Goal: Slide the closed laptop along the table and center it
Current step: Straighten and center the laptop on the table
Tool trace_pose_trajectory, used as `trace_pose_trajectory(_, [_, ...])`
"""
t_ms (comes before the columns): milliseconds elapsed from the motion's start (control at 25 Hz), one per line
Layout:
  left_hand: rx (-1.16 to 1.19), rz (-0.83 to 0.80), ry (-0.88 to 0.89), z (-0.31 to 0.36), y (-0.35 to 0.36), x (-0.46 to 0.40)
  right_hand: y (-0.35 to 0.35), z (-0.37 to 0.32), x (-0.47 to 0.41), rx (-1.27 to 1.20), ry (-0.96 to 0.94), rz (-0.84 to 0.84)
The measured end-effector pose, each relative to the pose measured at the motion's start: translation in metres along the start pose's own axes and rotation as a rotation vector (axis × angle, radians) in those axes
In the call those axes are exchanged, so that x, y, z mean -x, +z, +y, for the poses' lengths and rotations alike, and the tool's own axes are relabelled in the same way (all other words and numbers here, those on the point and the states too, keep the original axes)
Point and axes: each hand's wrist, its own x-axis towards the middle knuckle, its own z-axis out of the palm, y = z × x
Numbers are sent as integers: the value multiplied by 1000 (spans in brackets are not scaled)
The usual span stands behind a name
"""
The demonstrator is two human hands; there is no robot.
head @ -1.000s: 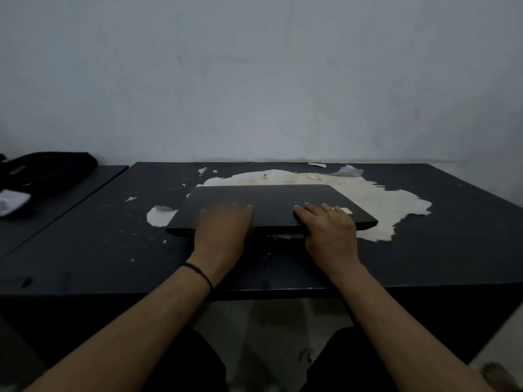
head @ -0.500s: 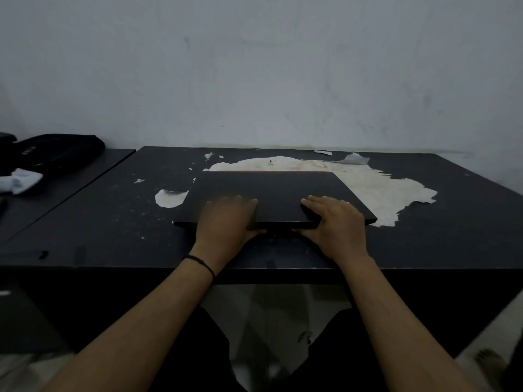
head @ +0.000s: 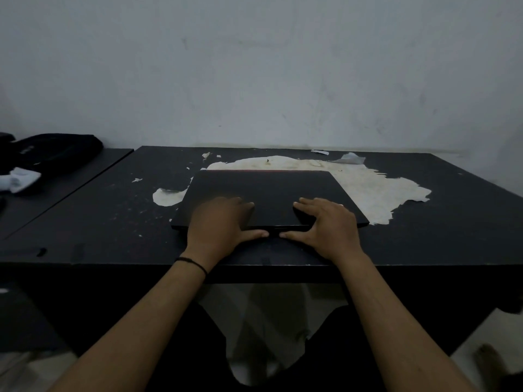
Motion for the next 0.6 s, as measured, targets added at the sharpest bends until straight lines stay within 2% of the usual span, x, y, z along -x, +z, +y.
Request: trace_pose_trajectory(600, [149, 32, -99, 1, -2, 5, 2, 1, 0, 6, 6, -40])
